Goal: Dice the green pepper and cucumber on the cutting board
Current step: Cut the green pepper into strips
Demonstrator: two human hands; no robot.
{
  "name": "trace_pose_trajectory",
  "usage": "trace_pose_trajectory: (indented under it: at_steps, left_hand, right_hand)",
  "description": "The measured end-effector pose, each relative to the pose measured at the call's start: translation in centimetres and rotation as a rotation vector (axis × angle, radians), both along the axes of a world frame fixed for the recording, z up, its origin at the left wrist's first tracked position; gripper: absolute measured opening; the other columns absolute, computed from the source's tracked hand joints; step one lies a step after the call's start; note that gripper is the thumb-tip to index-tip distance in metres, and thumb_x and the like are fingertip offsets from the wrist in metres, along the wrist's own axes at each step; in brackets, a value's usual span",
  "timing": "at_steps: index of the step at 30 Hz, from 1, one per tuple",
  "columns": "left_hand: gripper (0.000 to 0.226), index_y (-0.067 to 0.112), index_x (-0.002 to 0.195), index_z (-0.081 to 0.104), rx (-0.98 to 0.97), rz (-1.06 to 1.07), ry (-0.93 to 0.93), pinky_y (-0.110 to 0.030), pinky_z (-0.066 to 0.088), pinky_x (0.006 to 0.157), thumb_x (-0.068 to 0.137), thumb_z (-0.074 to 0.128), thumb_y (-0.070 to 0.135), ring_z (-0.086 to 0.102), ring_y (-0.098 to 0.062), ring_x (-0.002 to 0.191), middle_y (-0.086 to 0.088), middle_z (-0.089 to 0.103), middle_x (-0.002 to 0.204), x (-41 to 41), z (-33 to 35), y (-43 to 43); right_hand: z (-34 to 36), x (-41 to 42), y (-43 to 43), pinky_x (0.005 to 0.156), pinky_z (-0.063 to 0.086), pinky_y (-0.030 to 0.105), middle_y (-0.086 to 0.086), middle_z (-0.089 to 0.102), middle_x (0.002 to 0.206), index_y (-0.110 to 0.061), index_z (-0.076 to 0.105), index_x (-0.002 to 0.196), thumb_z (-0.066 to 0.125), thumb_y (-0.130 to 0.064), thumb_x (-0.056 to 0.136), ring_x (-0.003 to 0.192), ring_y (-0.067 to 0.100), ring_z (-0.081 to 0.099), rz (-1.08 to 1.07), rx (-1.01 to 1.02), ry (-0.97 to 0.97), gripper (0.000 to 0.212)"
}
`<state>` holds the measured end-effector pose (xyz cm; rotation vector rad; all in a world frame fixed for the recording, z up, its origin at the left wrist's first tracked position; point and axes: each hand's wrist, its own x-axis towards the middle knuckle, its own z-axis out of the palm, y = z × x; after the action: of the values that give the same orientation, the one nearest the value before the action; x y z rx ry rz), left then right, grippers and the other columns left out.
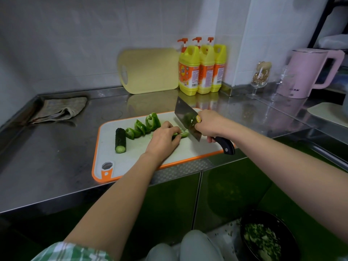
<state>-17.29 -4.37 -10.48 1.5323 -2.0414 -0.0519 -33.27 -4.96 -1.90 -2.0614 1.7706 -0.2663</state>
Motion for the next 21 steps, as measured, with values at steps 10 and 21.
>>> trace_pose_trajectory:
  at_steps: [10, 21]
  left_hand:
    - [0.019, 0.011, 0.100, 0.071, -0.003, 0.017, 0.030, -0.026, 0.034, 0.070, 0.092, 0.062, 0.025, 0.055, -0.023, 0.082, -0.001, 0.049, 0.089, 0.1, -0.2, -0.2]
    - [0.017, 0.011, 0.100, 0.073, -0.015, -0.025, 0.027, -0.028, 0.035, 0.070, 0.091, 0.064, 0.023, 0.057, -0.026, 0.085, -0.006, 0.058, 0.089, 0.5, -0.1, -0.3]
  right_hand:
    - [0.2, 0.3, 1.6, 0.041, 0.043, 0.027, 0.014, 0.060, 0.073, 0.002, 0.053, 0.099, 0.037, -0.001, 0.091, 0.048, 0.023, 0.059, 0.060, 0.023, 0.158, 0.018]
    - [-1.1, 1.2, 0.7, 0.040, 0.042, 0.020, 0.011, 0.069, 0.074, 0.000, 0.062, 0.101, 0.057, 0.001, 0.085, 0.054, 0.020, 0.061, 0.068, 0.040, 0.232, 0.017]
